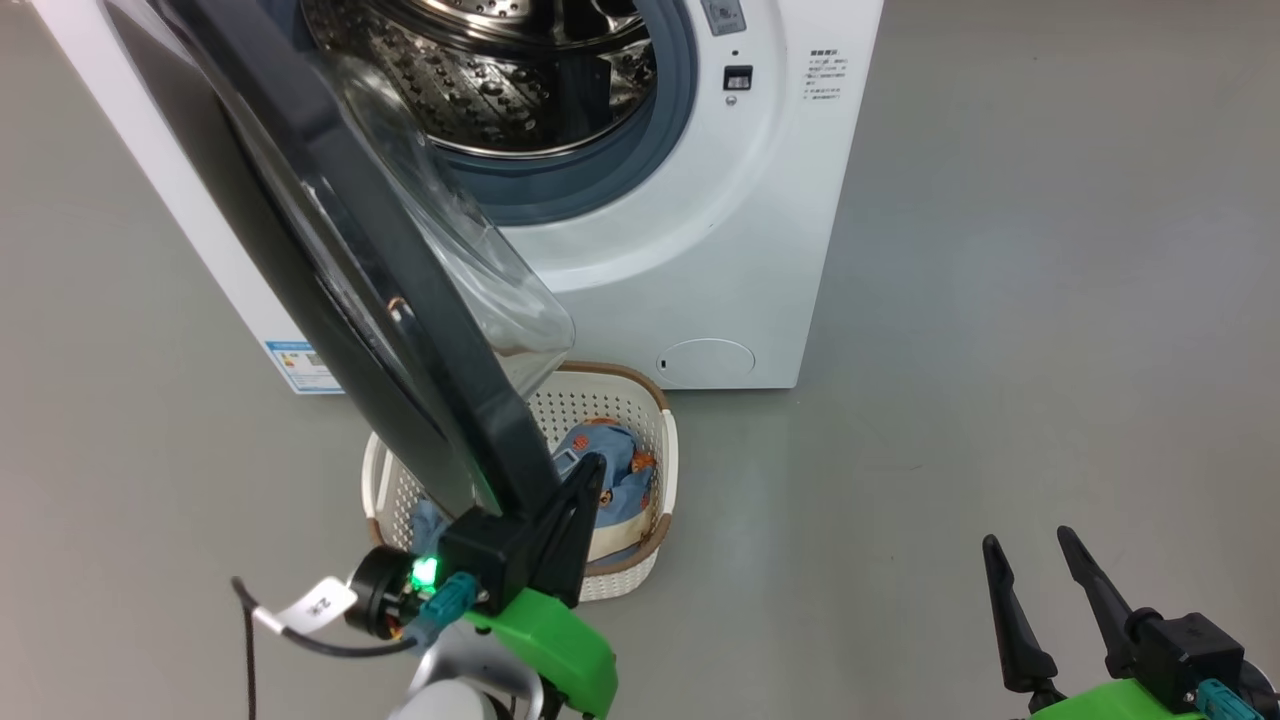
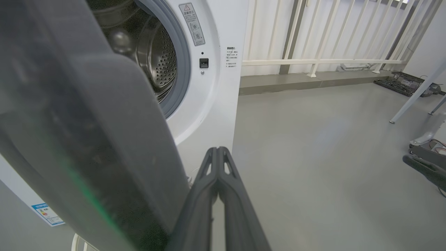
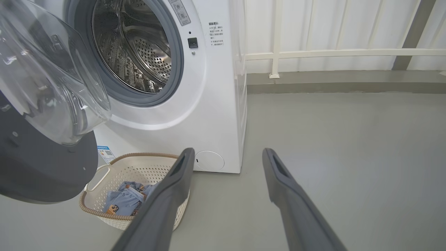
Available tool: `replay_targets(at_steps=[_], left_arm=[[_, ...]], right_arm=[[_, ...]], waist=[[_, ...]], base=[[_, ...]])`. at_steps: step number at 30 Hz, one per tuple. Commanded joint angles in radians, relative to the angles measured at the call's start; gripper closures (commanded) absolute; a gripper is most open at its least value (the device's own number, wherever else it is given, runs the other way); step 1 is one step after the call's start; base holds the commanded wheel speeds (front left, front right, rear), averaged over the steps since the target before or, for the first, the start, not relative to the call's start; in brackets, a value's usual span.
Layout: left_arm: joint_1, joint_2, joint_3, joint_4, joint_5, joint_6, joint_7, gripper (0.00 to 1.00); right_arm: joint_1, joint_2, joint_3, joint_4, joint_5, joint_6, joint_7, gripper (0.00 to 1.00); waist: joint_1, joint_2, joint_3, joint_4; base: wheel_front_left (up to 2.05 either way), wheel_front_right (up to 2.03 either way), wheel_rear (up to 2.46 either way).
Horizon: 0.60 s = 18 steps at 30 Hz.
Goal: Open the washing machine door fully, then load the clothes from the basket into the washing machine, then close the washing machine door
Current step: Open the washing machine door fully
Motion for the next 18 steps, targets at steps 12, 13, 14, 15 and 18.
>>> replay_targets(at_steps=[12, 13, 14, 15, 18], left_arm=[[0.064, 0.078, 0.08, -0.143, -0.005, 0.093, 0.01, 1.0], [0.07, 0.081, 0.082, -0.155, -0.005, 0.099, 0.012, 1.0], [0.077, 0.082, 0.085, -0.167, -0.006, 0.106, 0.014, 1.0], [0.083, 0.085, 0.087, -0.178, -0.005, 0.112, 0.015, 1.0], [0.097, 0.09, 0.088, -0.204, 0.0, 0.129, 0.023, 1.0]], right_arm=[[-0.046, -0.006, 0.021, -0.025, 0.003, 0.002, -0.012, 0.0], [-0.047, -0.006, 0.021, -0.025, 0.003, 0.002, -0.012, 0.0], [-0.048, -0.006, 0.022, -0.026, 0.002, 0.002, -0.012, 0.0], [-0.049, -0.006, 0.023, -0.027, 0.0, 0.002, -0.012, 0.0], [-0.048, -0.006, 0.017, -0.028, -0.003, 0.002, -0.012, 0.0]], waist=[[0.0, -0.0001, 0.022, 0.034], [0.0, -0.0001, 0.024, 0.037], [0.0, -0.0001, 0.025, 0.04], [0.0, -0.0001, 0.027, 0.043], [0.0, -0.0001, 0.029, 0.058]], base=[[0.0, 0.0, 0.0], [0.0, 0.0, 0.0], [0.0, 0.0, 0.0], [0.0, 0.0, 0.0], [0.0, 0.0, 0.0]])
